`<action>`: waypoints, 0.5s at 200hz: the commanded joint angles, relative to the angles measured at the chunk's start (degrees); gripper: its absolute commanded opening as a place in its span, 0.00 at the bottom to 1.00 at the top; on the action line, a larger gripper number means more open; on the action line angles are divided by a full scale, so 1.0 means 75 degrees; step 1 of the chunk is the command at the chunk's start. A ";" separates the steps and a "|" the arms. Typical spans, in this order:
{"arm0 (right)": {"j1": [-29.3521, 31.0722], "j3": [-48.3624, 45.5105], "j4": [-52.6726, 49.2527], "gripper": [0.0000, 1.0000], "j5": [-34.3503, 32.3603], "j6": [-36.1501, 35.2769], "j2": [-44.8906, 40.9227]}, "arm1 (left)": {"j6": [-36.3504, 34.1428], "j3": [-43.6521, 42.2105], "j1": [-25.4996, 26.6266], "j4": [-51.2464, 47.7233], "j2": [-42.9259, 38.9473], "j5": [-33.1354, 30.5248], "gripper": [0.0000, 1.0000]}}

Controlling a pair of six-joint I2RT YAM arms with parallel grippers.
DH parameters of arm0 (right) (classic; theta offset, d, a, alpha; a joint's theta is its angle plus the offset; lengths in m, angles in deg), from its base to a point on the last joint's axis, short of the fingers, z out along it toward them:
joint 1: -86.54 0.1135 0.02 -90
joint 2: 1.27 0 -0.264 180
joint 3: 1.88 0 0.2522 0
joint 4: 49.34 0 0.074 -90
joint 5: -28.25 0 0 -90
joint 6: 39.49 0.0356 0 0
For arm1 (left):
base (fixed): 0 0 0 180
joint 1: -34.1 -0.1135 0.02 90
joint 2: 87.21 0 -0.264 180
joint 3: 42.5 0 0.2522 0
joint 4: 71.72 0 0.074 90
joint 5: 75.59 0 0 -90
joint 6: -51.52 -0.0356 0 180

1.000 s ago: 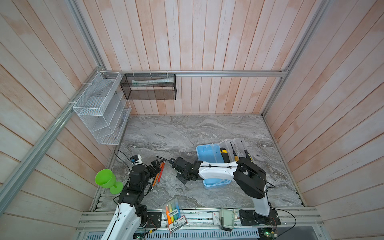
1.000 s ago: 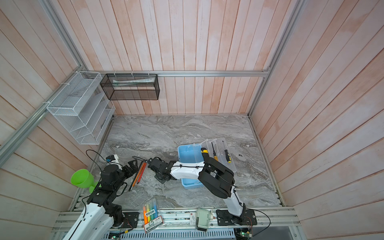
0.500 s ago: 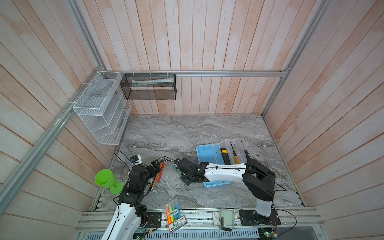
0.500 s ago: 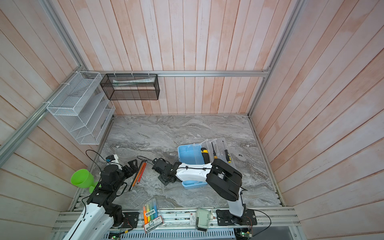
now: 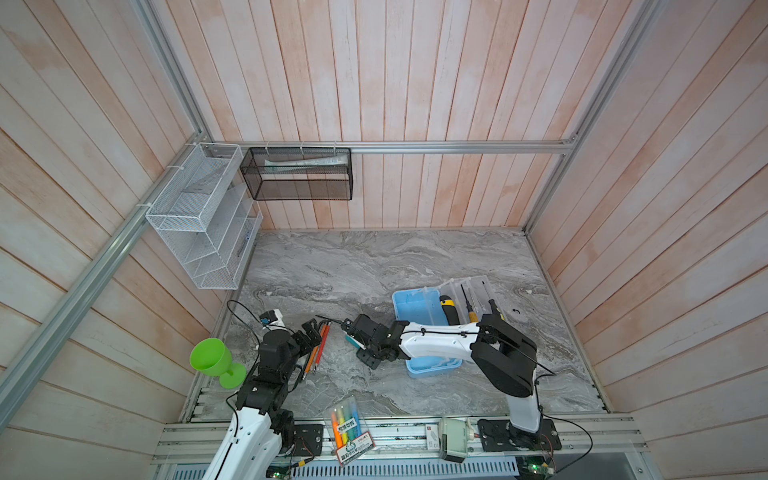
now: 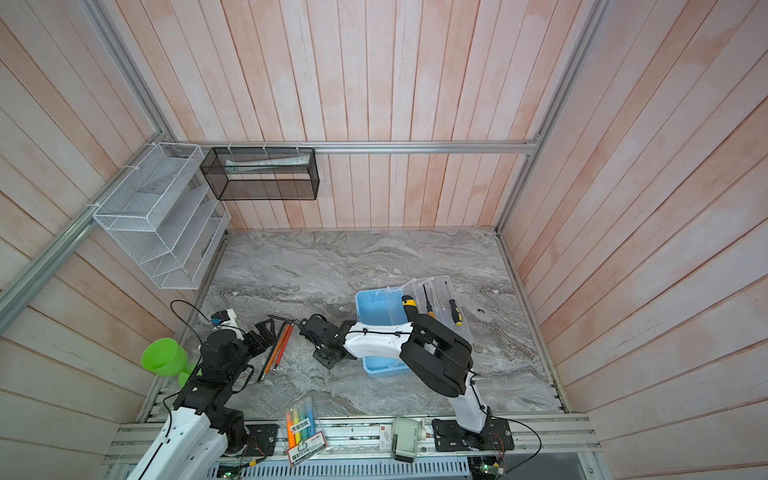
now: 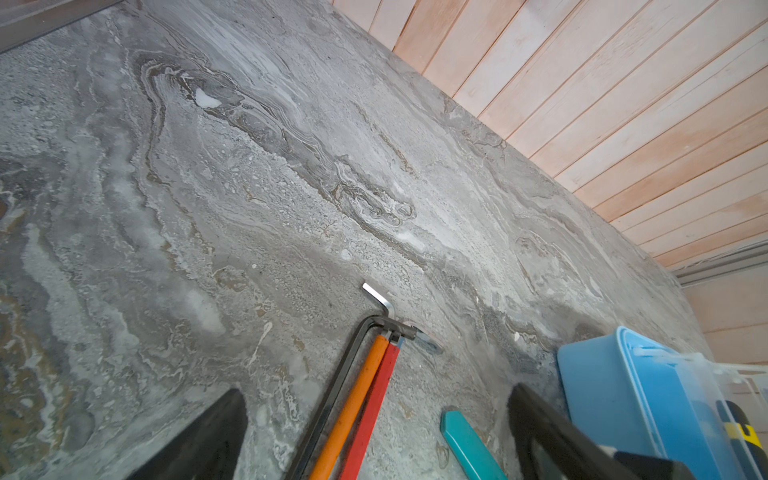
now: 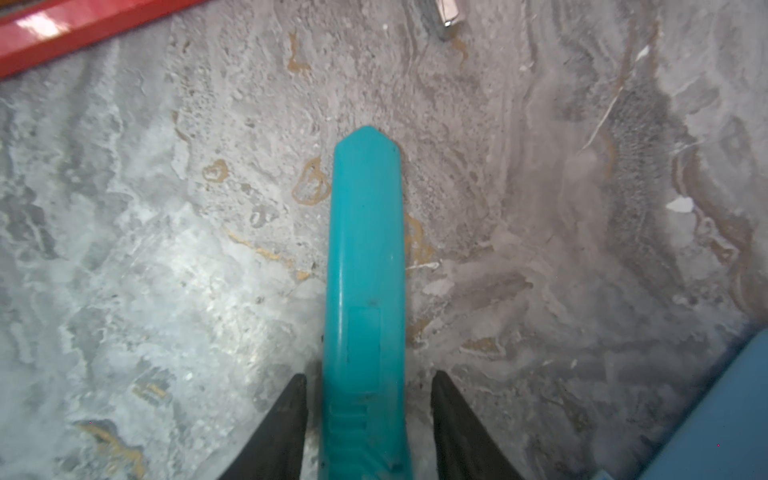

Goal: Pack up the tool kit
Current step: 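Lift the teal utility knife and carry it toward the blue box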

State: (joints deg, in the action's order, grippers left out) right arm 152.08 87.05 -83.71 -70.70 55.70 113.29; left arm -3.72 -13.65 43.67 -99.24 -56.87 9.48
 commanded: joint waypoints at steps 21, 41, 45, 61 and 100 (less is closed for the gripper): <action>-0.0207 0.0143 -0.0011 0.48 0.0508 -0.0395 0.0424 | 0.0025 -0.0129 0.0033 -0.0055 -0.0070 -0.0122 1.00; -0.0184 0.0276 0.0028 0.47 0.0765 -0.0388 0.0639 | 0.0029 -0.0129 0.0027 -0.0068 -0.0072 -0.0128 1.00; -0.0167 0.0306 0.0017 0.47 0.0788 -0.0377 0.0684 | 0.0029 -0.0130 0.0027 -0.0063 -0.0071 -0.0128 1.00; -0.0103 0.0429 -0.0007 0.44 0.0732 -0.0337 0.0856 | 0.0029 -0.0136 0.0027 -0.0064 -0.0072 -0.0140 1.00; -0.0077 0.0541 -0.0161 0.34 0.0402 -0.0156 0.1107 | 0.0038 -0.0135 0.0028 -0.0064 -0.0074 -0.0140 1.00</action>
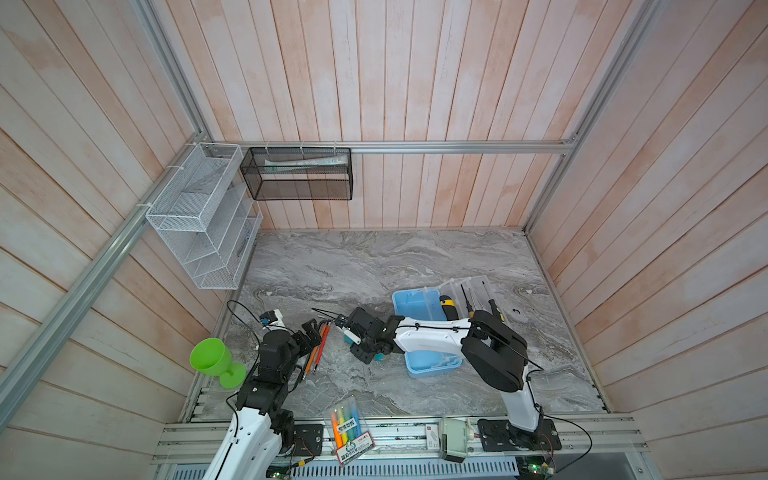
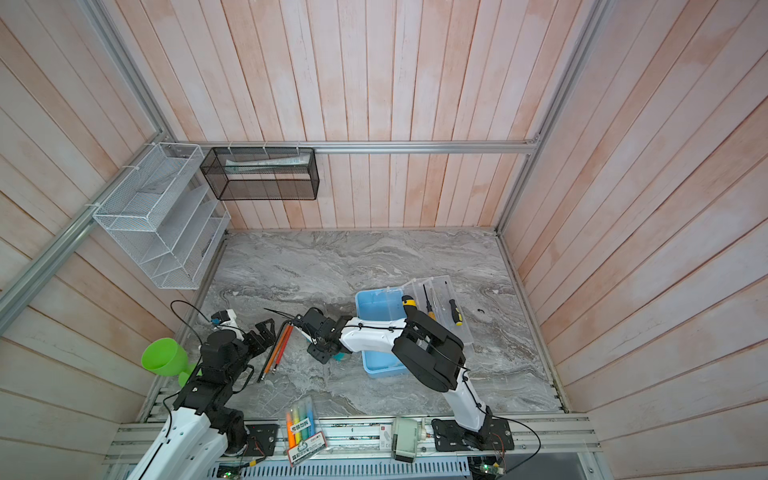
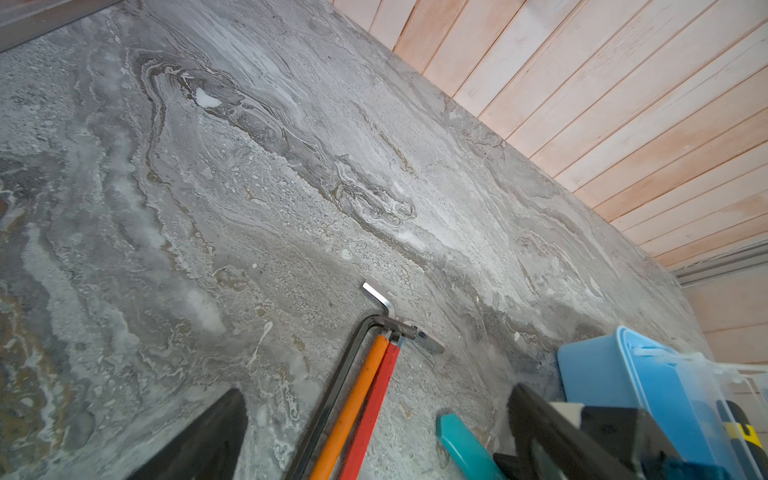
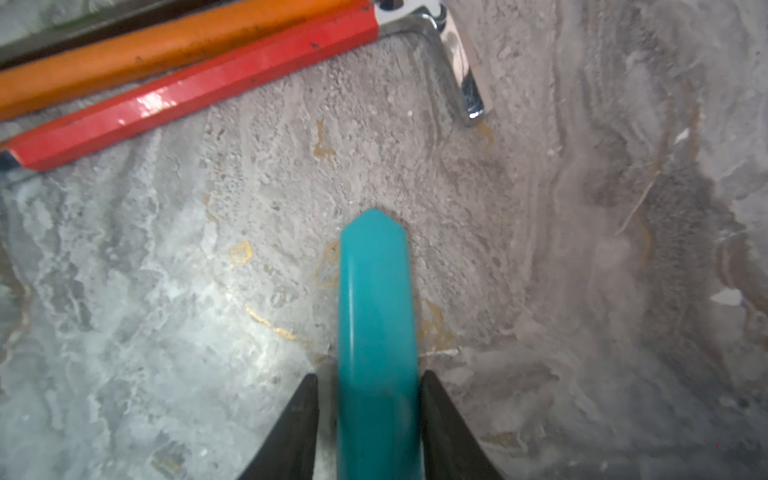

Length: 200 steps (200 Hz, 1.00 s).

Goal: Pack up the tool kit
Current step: 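Lift the teal utility knife and carry it toward the blue box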

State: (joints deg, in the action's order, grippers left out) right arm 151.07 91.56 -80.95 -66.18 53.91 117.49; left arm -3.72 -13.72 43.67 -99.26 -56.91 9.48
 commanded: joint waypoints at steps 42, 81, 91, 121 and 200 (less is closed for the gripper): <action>0.0100 -0.0095 -0.0674 0.22 -0.0685 0.0340 0.0557 | 0.0029 -0.0118 0.0032 -0.0063 -0.0065 -0.0128 1.00; 0.0103 -0.0145 -0.0644 0.11 -0.1025 0.0800 0.0191 | 0.0029 -0.0122 0.0033 -0.0065 -0.0077 -0.0128 1.00; 0.0103 -0.0199 -0.0644 0.10 -0.1152 0.0940 0.0012 | 0.0029 -0.0125 0.0029 -0.0059 -0.0079 -0.0127 1.00; 0.0103 -0.0704 -0.0234 0.02 -0.1512 0.1336 -0.0809 | 0.0017 -0.0119 0.0027 -0.0038 -0.0067 -0.0116 1.00; 0.0129 -0.2080 0.1192 0.04 -0.1403 0.1284 -0.2494 | 0.0017 -0.0117 0.0034 -0.0038 -0.0053 -0.0116 1.00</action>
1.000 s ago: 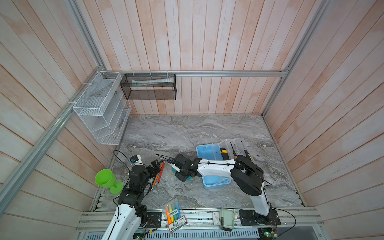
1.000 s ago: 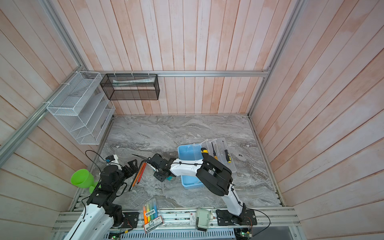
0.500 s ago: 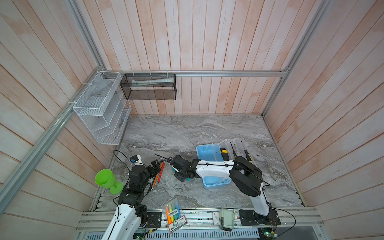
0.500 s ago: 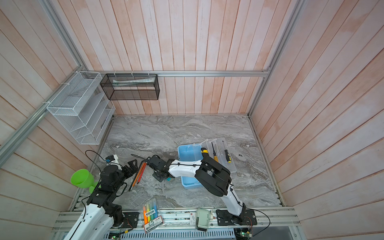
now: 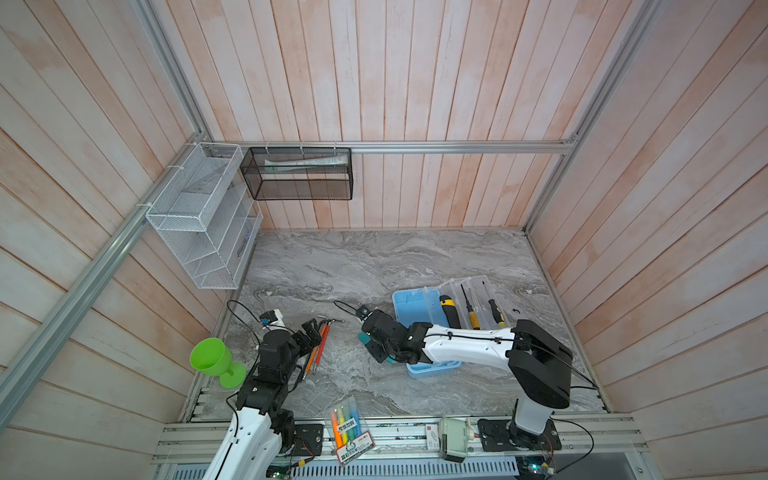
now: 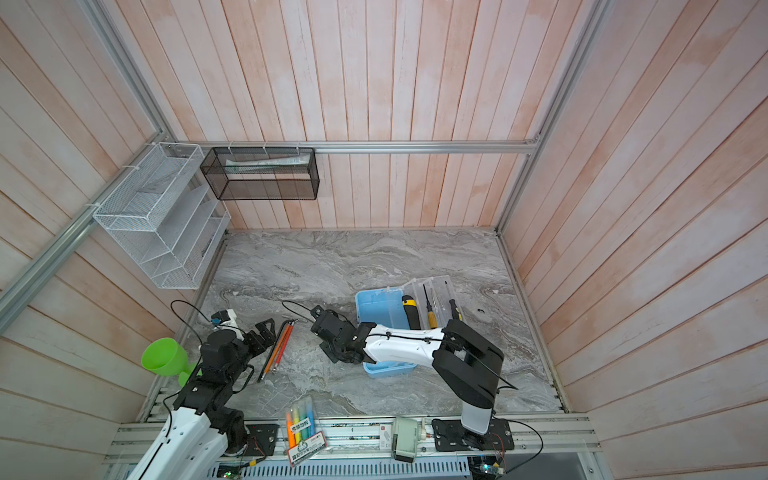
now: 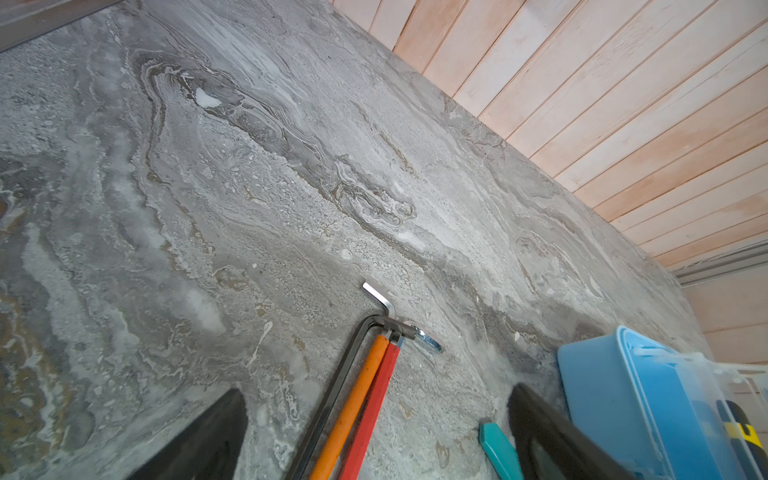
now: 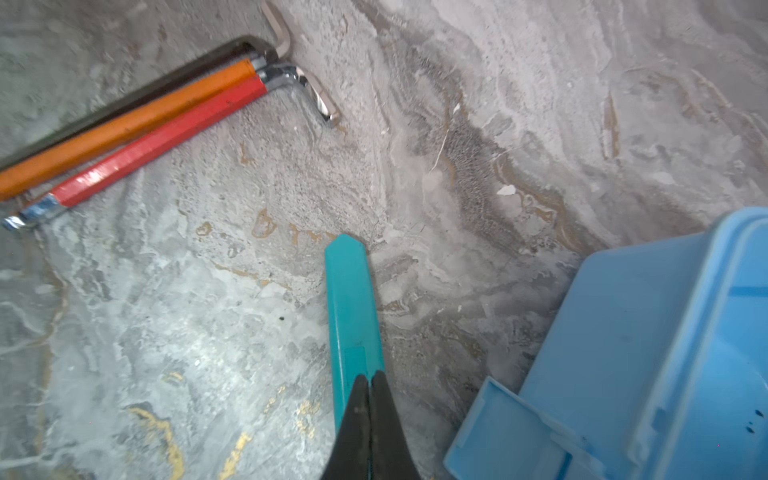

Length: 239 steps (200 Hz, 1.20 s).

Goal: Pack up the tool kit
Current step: 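Lift the teal utility knife and carry it toward the blue box, then carry the teal knife with the right gripper over the blue box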

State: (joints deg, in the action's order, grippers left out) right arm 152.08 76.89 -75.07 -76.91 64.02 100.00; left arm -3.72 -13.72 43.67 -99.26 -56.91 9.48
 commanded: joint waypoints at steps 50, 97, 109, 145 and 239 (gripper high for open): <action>-0.0084 0.1206 -0.2534 0.46 0.0563 -0.1337 0.0737 | 0.0006 -0.0118 0.0035 -0.0027 -0.0031 -0.0099 1.00; -0.0135 0.1569 -0.3186 0.59 0.0562 -0.1552 0.0978 | 0.0005 -0.0131 0.0025 -0.0037 -0.0077 -0.0082 1.00; -0.0142 0.1658 -0.3332 0.59 0.0598 -0.1611 0.1167 | -0.0006 -0.0132 0.0027 -0.0028 -0.0069 -0.0066 1.00; -0.0136 0.1819 -0.3550 0.61 0.0690 -0.1760 0.1680 | -0.0018 -0.0129 0.0026 -0.0004 -0.0066 -0.0029 1.00; -0.0148 0.2220 -0.4363 0.61 0.1099 -0.1801 0.1981 | -0.0041 -0.0129 0.0030 -0.0002 -0.0091 0.0001 1.00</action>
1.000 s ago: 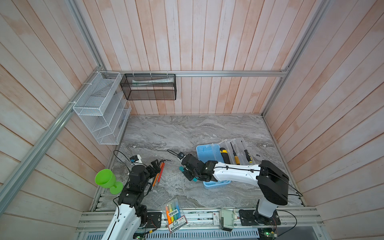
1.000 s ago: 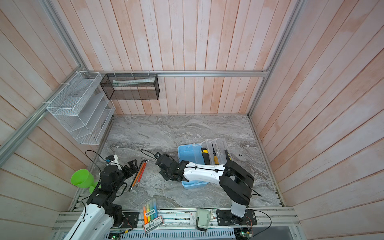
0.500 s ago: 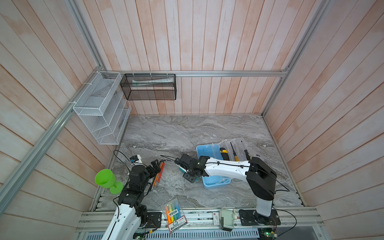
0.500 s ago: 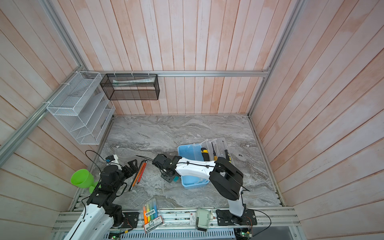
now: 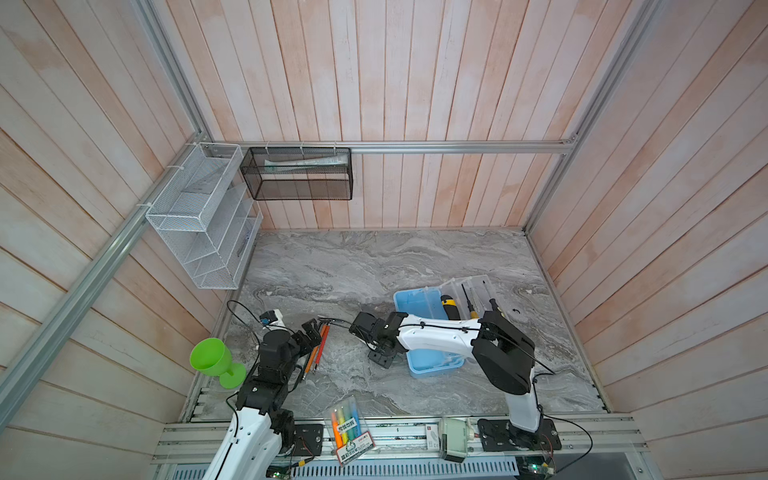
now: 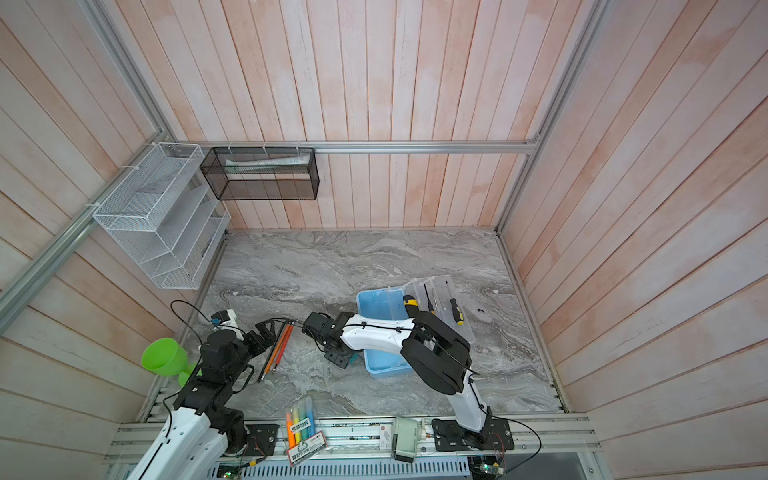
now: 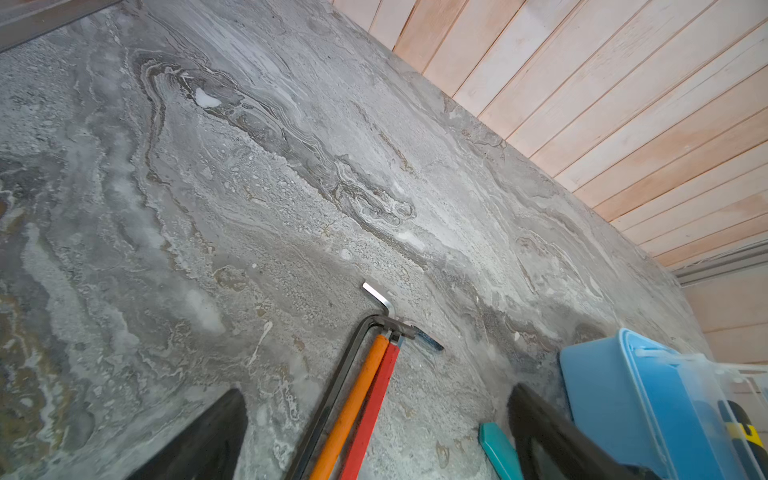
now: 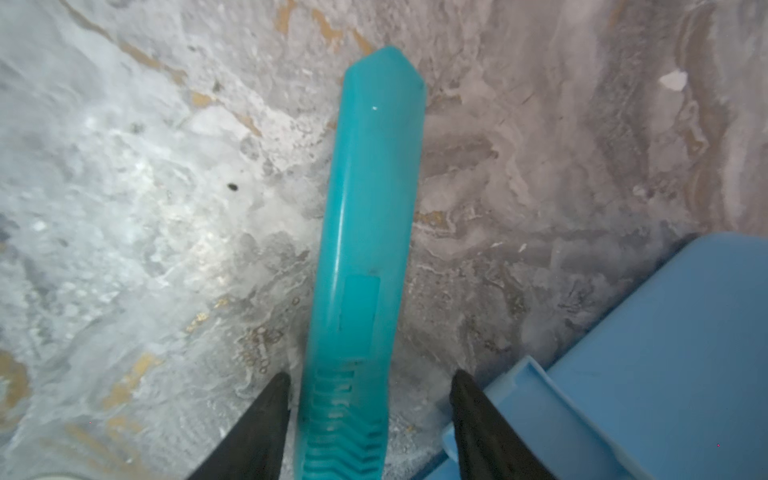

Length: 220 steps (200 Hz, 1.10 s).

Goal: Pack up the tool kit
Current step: 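Carry the teal knife with the right gripper over the blue box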

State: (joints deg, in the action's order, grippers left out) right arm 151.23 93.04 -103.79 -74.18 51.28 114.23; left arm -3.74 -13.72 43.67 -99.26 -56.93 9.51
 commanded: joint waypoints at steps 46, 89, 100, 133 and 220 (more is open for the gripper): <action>-0.0161 0.0186 -0.0734 0.61 0.1289 -0.0209 0.0384 | -0.0051 -0.0131 0.0032 0.0008 -0.0104 0.0021 1.00; -0.0152 0.0310 -0.0503 0.58 0.1936 -0.0169 0.0486 | -0.0050 -0.0144 0.0027 -0.0026 -0.0169 0.0010 1.00; -0.0140 0.0237 -0.0427 0.56 0.1924 -0.0079 0.0423 | -0.0050 -0.0147 0.0031 -0.0043 -0.0192 0.0010 1.00; -0.0119 0.0111 -0.0519 0.46 0.1620 0.0123 0.0425 | -0.0050 -0.0161 0.0028 -0.0029 -0.0196 0.0016 1.00; 0.0185 0.0076 -0.0436 0.38 0.0969 0.1351 0.0710 | -0.0042 -0.0158 0.0030 -0.0031 -0.0192 0.0005 1.00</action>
State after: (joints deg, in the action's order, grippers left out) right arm 151.40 95.05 -106.66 -64.93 57.01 115.94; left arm -3.74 -13.87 43.67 -99.26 -58.00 9.53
